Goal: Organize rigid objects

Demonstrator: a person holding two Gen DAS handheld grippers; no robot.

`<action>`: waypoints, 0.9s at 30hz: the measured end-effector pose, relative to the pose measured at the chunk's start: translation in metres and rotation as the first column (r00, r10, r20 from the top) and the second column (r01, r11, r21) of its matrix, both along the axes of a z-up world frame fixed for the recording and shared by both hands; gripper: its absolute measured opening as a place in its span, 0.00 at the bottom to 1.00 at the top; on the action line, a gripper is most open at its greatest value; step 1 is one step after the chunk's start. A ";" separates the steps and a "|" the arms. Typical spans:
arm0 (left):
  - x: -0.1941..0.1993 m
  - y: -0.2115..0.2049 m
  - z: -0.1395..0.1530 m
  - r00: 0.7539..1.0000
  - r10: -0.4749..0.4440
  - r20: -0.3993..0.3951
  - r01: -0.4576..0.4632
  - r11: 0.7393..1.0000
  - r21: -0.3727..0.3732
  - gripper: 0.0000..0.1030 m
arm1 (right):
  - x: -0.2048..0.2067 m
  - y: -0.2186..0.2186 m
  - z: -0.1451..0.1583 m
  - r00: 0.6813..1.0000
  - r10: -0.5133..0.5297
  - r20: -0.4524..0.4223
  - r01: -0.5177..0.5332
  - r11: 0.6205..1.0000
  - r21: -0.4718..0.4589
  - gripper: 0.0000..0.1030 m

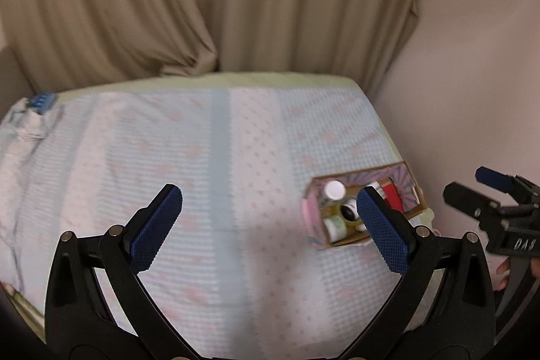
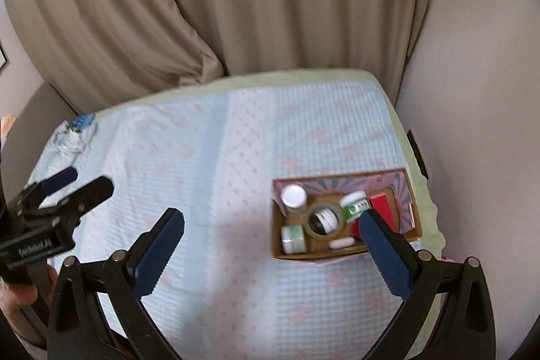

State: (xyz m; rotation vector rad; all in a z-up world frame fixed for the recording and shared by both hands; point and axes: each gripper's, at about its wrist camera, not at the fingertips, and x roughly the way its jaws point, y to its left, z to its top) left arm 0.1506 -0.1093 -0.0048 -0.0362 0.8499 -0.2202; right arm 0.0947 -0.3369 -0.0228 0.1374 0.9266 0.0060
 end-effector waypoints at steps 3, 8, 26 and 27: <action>-0.020 0.029 0.017 0.999 0.041 0.027 -0.041 0.999 0.001 1.00 | -0.010 0.022 0.018 0.999 0.012 0.036 -0.011 1.000 -0.014 1.00; -0.053 0.063 0.031 0.992 0.104 0.070 -0.101 0.994 -0.040 1.00 | -0.024 0.051 0.028 0.996 0.045 0.077 -0.039 0.997 -0.070 1.00; -0.083 0.060 0.033 0.988 0.087 0.131 -0.085 0.996 -0.018 1.00 | -0.052 0.081 0.038 0.990 0.047 0.131 -0.029 0.990 -0.137 1.00; -0.082 0.060 0.033 0.988 0.084 0.131 -0.083 0.996 -0.015 1.00 | -0.052 0.080 0.038 0.990 0.045 0.131 -0.027 0.990 -0.138 1.00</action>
